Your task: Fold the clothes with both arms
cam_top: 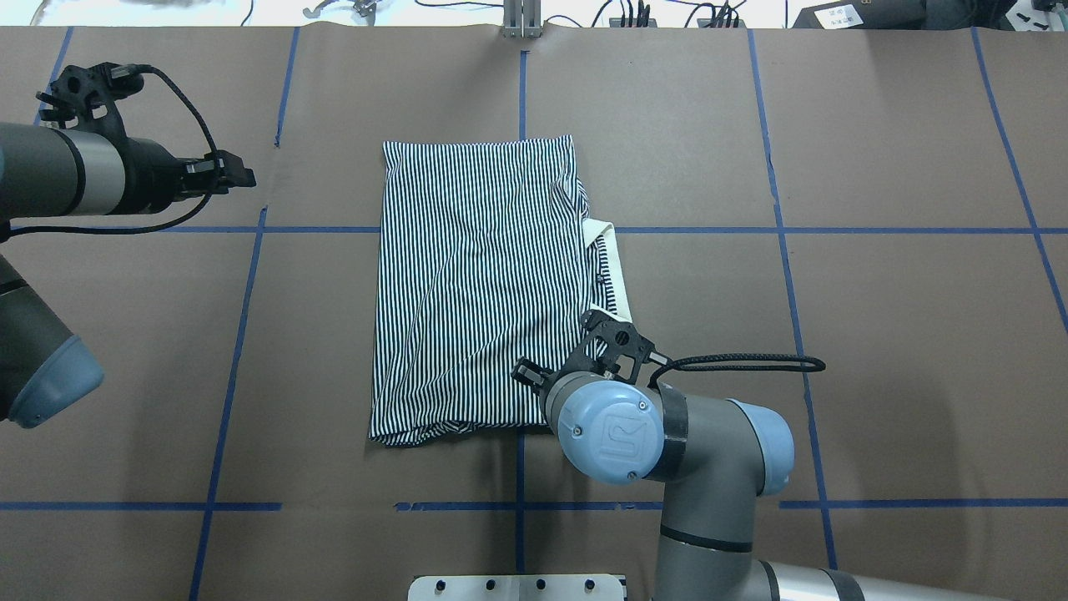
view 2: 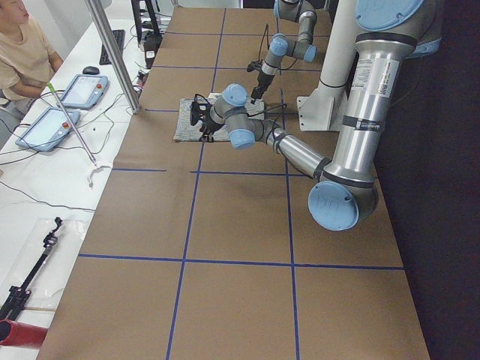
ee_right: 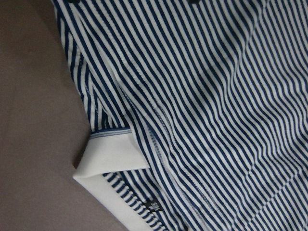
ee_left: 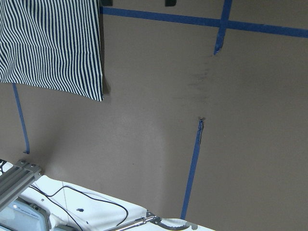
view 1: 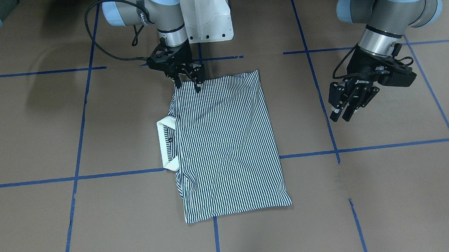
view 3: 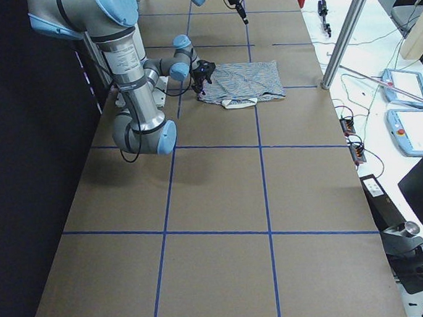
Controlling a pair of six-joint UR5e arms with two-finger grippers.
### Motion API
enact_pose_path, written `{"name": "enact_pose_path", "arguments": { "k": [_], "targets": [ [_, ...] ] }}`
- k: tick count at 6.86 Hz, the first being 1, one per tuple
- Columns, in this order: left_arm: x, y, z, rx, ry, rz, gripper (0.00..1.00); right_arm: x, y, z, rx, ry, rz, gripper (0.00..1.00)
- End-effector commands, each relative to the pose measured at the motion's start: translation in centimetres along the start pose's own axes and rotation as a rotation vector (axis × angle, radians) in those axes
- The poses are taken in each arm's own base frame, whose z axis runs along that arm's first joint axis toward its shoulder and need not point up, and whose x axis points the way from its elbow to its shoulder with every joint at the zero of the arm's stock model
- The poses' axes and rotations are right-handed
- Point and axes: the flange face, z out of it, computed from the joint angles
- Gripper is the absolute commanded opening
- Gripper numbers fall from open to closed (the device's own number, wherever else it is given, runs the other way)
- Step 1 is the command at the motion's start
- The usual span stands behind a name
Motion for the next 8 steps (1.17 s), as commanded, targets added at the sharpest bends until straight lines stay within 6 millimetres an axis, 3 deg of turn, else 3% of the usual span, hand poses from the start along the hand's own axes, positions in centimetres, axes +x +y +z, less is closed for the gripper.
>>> {"name": "enact_pose_path", "arguments": {
  "k": [1,4,5,7,8],
  "targets": [
    [0.4,-0.1,-0.1,0.004,0.006,0.000,0.47,1.2,0.4,0.8,0.003,0.021,0.025,0.79],
    [0.4,-0.1,-0.1,0.004,0.007,0.001,0.47,2.4,0.2,1.4,0.002,0.043,0.015,0.69],
    [0.4,-0.1,-0.1,0.004,0.007,0.001,0.47,2.5,0.1,1.3,0.004,0.043,0.016,0.62],
    [0.5,-0.1,-0.2,0.005,0.010,-0.008,0.47,2.7,0.3,1.6,0.004,0.049,0.015,0.07],
    [0.6,-0.1,-0.3,0.006,0.011,-0.012,0.47,2.6,0.3,1.6,0.000,0.049,0.009,0.00]
  ]
}}
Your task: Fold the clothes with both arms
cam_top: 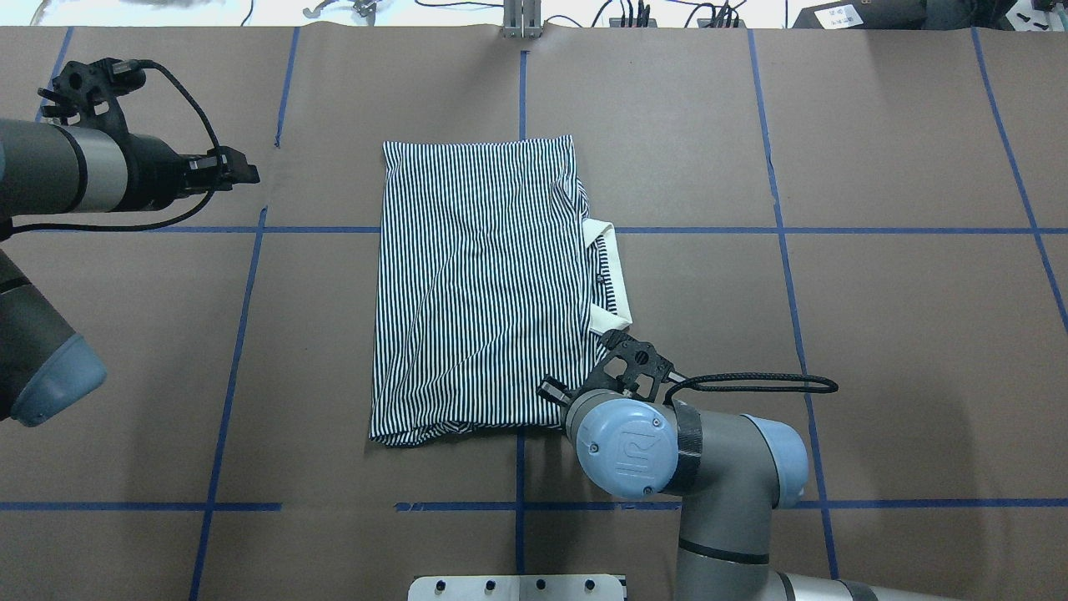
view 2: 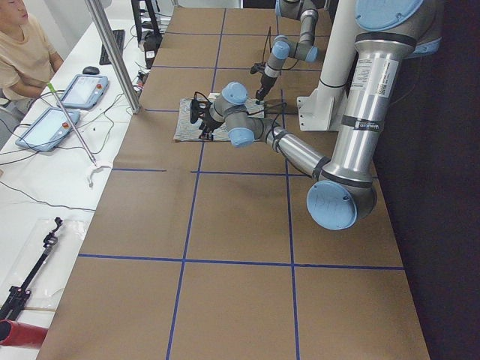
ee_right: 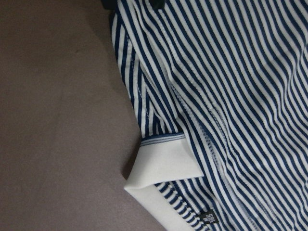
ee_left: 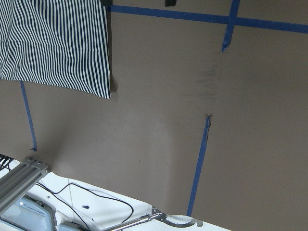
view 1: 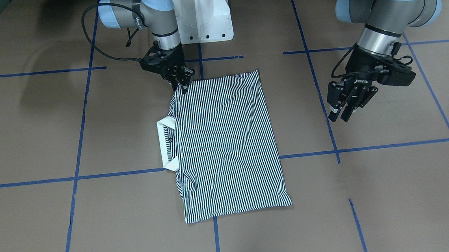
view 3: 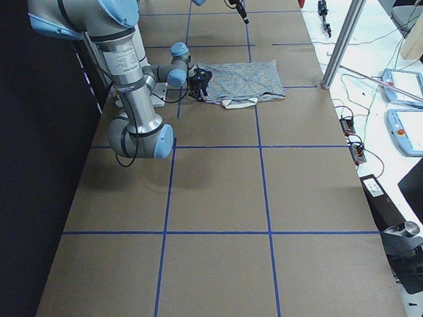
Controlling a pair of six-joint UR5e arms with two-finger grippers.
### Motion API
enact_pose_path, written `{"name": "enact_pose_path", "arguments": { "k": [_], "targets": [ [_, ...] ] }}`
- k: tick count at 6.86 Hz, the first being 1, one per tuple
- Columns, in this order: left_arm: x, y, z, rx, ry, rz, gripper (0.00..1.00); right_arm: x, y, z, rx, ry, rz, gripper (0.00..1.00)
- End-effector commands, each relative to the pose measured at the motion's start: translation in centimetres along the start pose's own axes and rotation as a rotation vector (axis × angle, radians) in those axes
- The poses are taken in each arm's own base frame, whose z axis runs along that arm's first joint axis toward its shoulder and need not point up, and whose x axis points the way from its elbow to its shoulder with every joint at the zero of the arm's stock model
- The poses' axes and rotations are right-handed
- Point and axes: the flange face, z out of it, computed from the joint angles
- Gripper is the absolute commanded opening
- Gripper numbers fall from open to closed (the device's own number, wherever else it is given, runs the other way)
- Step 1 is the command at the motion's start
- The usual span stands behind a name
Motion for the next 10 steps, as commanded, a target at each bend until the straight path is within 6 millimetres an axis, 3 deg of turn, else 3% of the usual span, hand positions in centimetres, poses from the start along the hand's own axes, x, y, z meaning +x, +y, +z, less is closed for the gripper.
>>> {"name": "enact_pose_path", "arguments": {
  "k": [1,3,5,6,7,8,10],
  "targets": [
    [0.0,0.0,-0.1,0.000,0.000,-0.006,0.47,0.1,0.4,0.1,-0.007,0.004,-0.013,0.00],
    [0.4,0.1,-0.3,0.000,0.011,-0.029,0.47,-0.9,-1.3,-0.8,-0.044,0.002,0.010,0.00],
    [3.2,1.9,-2.3,-0.026,0.075,-0.192,0.47,-0.7,-0.9,-1.6,-0.052,-0.010,0.009,0.00],
    [4.8,4.6,-2.2,-0.078,0.095,-0.259,0.47,-0.7,-0.6,-2.3,-0.059,-0.019,0.007,0.00],
    [6.5,9.0,-1.2,-0.153,0.090,-0.337,0.47,-0.3,0.9,-3.7,-0.057,-0.009,-0.010,0.00],
    [6.8,13.4,-1.4,-0.195,0.068,-0.396,0.47,-0.1,1.9,-4.6,-0.055,-0.012,-0.026,0.00],
    [8.0,21.6,0.5,-0.232,-0.022,-0.448,0.50,0.6,1.7,-4.3,-0.051,-0.002,-0.032,0.00]
  ]
}}
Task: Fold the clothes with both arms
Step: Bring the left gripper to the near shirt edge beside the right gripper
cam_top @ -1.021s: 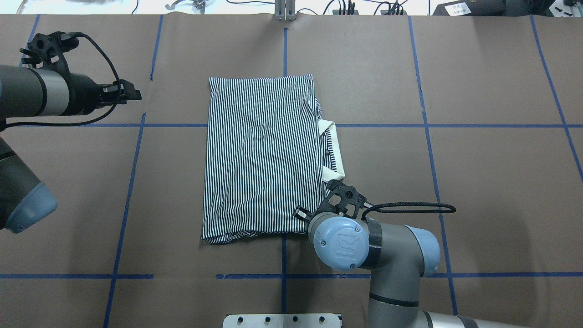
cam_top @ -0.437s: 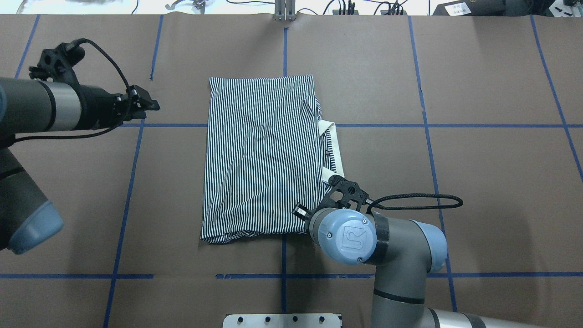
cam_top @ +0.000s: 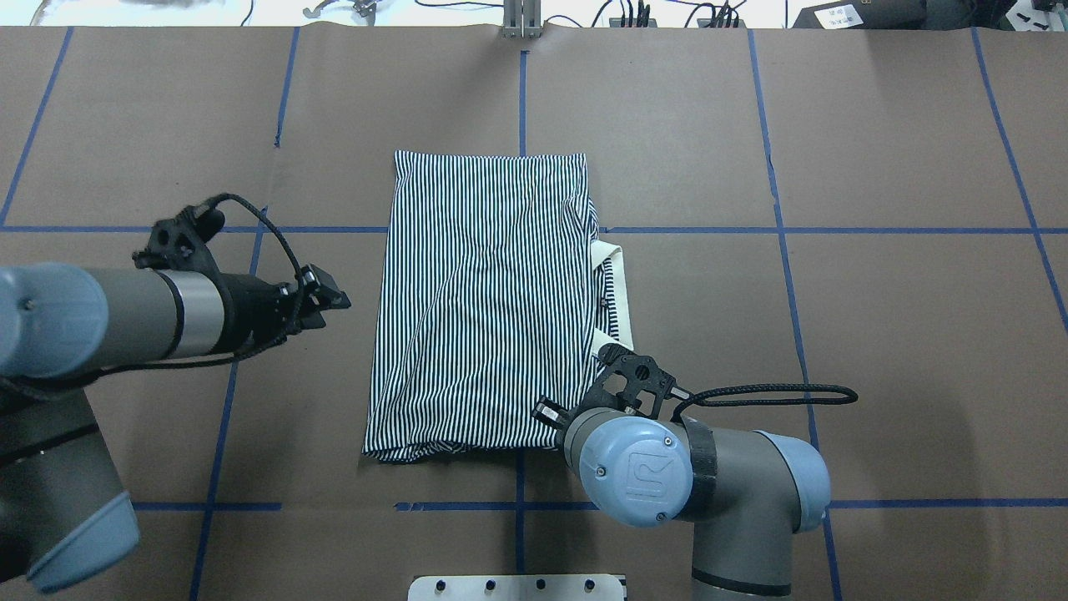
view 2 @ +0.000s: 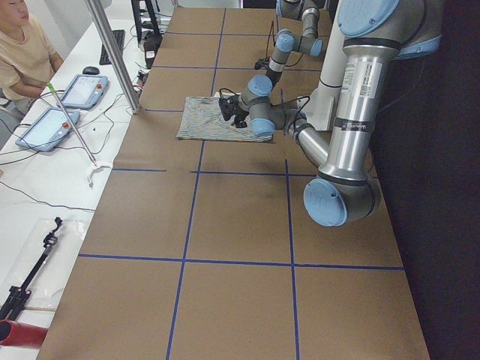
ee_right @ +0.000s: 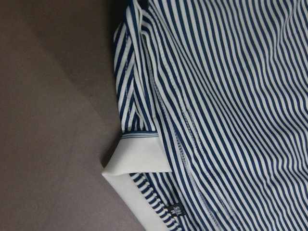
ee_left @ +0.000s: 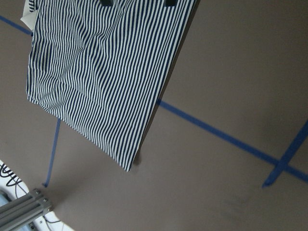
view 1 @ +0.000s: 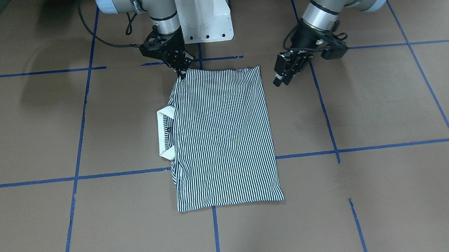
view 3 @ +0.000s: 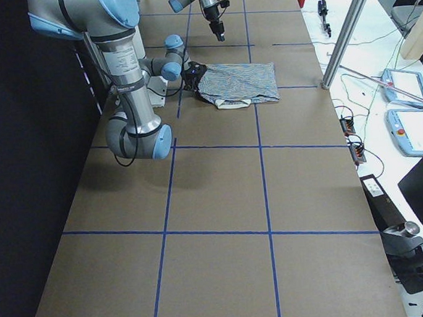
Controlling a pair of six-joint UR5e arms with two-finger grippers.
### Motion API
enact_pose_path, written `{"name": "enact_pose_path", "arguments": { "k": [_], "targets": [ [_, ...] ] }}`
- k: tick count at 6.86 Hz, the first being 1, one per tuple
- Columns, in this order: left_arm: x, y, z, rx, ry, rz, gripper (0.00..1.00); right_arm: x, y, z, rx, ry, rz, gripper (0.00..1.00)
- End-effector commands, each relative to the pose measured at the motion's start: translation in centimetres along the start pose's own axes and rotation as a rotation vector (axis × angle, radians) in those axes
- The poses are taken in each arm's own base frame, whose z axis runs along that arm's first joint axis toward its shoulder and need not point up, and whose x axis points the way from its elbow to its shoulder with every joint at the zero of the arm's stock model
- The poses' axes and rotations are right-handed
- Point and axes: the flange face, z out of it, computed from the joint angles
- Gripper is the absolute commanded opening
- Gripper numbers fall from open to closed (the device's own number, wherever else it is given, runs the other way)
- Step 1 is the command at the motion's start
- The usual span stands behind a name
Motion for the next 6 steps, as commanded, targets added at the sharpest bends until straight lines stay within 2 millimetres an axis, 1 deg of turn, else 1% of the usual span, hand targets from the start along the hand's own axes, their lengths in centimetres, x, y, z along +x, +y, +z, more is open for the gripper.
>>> {"name": "enact_pose_path", "arguments": {
  "k": [1,2,3,4,5,6],
  "targets": [
    [-2.5,6.3,3.4,-0.022,-0.076,-0.038,0.50,0.2,0.1,0.0,0.003,0.003,-0.006,0.00],
    [-2.8,7.7,3.8,-0.040,-0.085,-0.041,0.52,0.1,-0.3,0.0,0.007,0.002,-0.003,0.00],
    [-4.3,11.0,5.3,-0.074,-0.135,-0.017,0.53,0.2,-0.4,0.0,0.009,0.003,-0.003,0.00],
    [-4.3,11.4,5.4,-0.057,-0.131,-0.010,0.54,0.1,-0.4,0.0,0.009,0.001,-0.004,0.00],
    [-4.6,11.4,5.5,-0.056,-0.137,-0.009,0.54,0.2,-0.4,0.0,0.008,0.003,-0.011,0.00],
    [-5.1,11.9,6.0,-0.059,-0.151,-0.004,0.54,0.1,-0.4,0.0,0.009,0.003,-0.011,0.00]
  ]
}}
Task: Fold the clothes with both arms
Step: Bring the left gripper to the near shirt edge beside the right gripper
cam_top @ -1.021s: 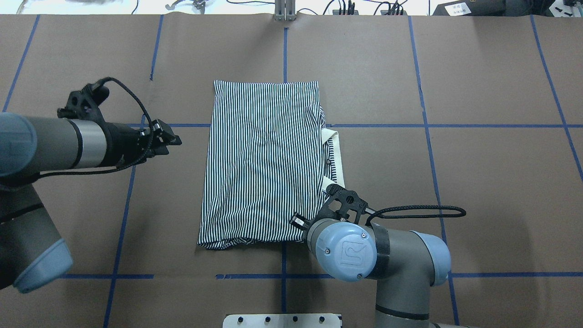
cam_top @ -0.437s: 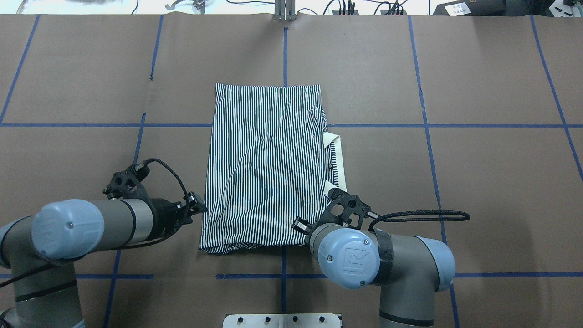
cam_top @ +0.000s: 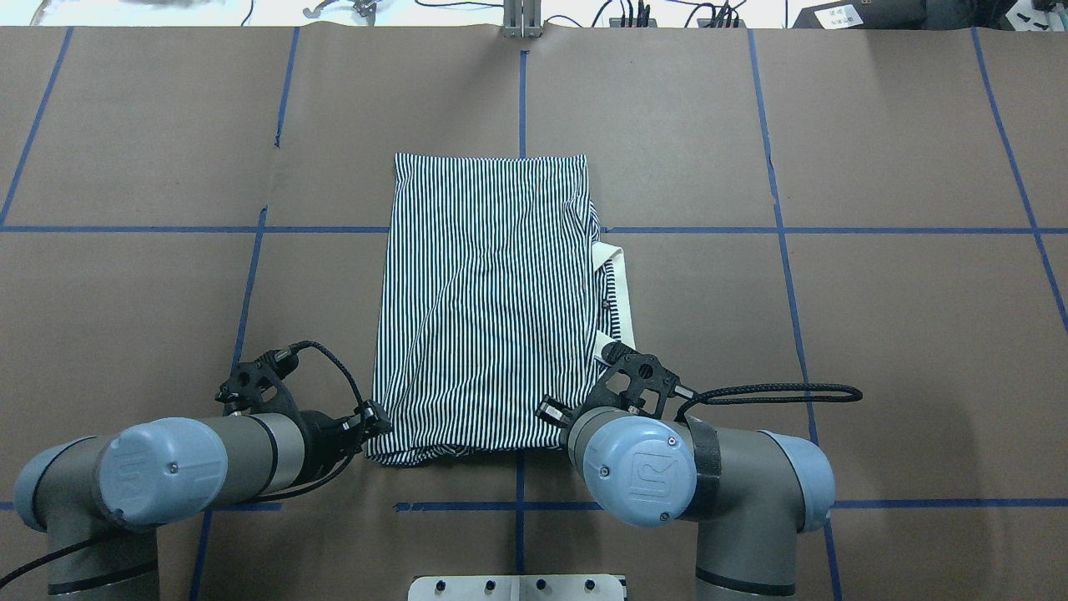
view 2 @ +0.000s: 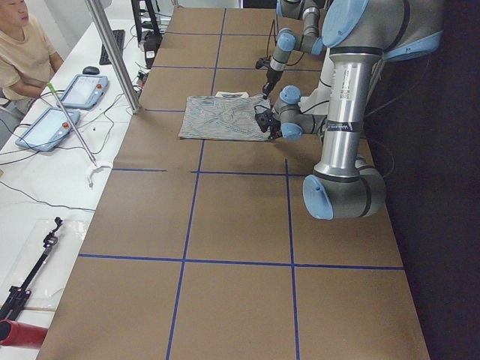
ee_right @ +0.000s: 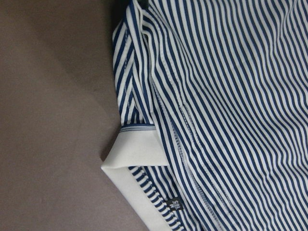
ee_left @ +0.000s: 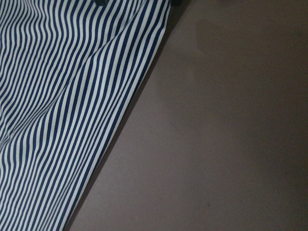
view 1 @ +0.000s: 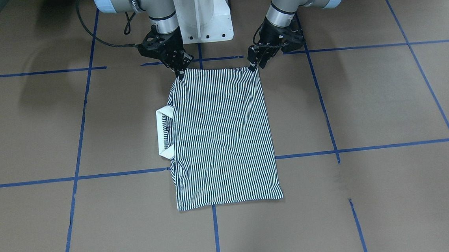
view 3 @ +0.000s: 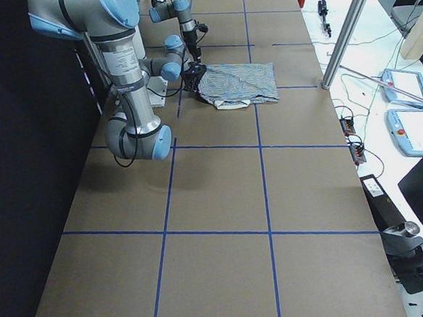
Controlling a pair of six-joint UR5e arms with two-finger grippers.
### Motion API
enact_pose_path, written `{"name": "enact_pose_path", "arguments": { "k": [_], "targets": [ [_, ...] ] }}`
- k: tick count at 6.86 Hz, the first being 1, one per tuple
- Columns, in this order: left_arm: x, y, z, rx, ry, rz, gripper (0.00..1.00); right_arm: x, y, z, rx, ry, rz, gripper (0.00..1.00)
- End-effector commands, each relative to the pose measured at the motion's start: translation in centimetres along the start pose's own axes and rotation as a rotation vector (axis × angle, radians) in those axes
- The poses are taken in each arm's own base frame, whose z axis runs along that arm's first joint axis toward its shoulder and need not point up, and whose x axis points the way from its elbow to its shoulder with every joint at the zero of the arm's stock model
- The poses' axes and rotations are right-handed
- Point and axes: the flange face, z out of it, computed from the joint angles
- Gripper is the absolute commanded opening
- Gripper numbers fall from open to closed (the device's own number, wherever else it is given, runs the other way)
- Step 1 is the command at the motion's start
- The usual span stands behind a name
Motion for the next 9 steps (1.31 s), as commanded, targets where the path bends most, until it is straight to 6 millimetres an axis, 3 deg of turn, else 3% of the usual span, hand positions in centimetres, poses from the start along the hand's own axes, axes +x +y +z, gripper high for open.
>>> {"name": "enact_pose_path", "arguments": {
  "k": [1,2,3,4,5,6,7,8,9],
  "targets": [
    [-0.6,0.7,0.7,-0.004,-0.018,0.007,0.52,0.0,0.1,0.0,-0.002,0.000,-0.003,0.00],
    [-0.9,0.9,1.2,0.005,-0.052,0.011,0.49,0.0,0.0,0.0,0.000,-0.001,-0.002,0.00],
    [-0.8,1.1,1.2,0.003,-0.053,0.012,0.35,0.0,0.0,-0.1,0.000,-0.003,-0.002,0.00],
    [-0.8,1.1,1.3,0.003,-0.053,0.012,0.09,0.0,0.0,-0.1,0.000,-0.003,-0.002,0.00],
    [-0.5,1.2,1.0,0.000,-0.046,0.012,0.00,0.0,0.0,-0.1,0.000,-0.001,-0.002,0.00],
    [-0.4,1.4,0.9,-0.004,-0.043,0.014,0.00,0.0,0.0,-0.1,0.000,-0.001,-0.002,0.00],
    [1.5,1.5,-2.2,-0.022,0.019,0.010,0.00,-0.1,0.1,-1.1,-0.009,-0.019,0.000,0.00],
    [3.0,1.9,-5.5,-0.037,0.057,0.008,0.00,0.2,-0.5,-4.0,-0.017,-0.062,0.008,0.00],
    [5.3,3.0,-9.2,-0.048,0.060,0.008,0.00,1.4,-1.3,-9.6,-0.008,-0.073,0.013,0.00]
  ]
}}
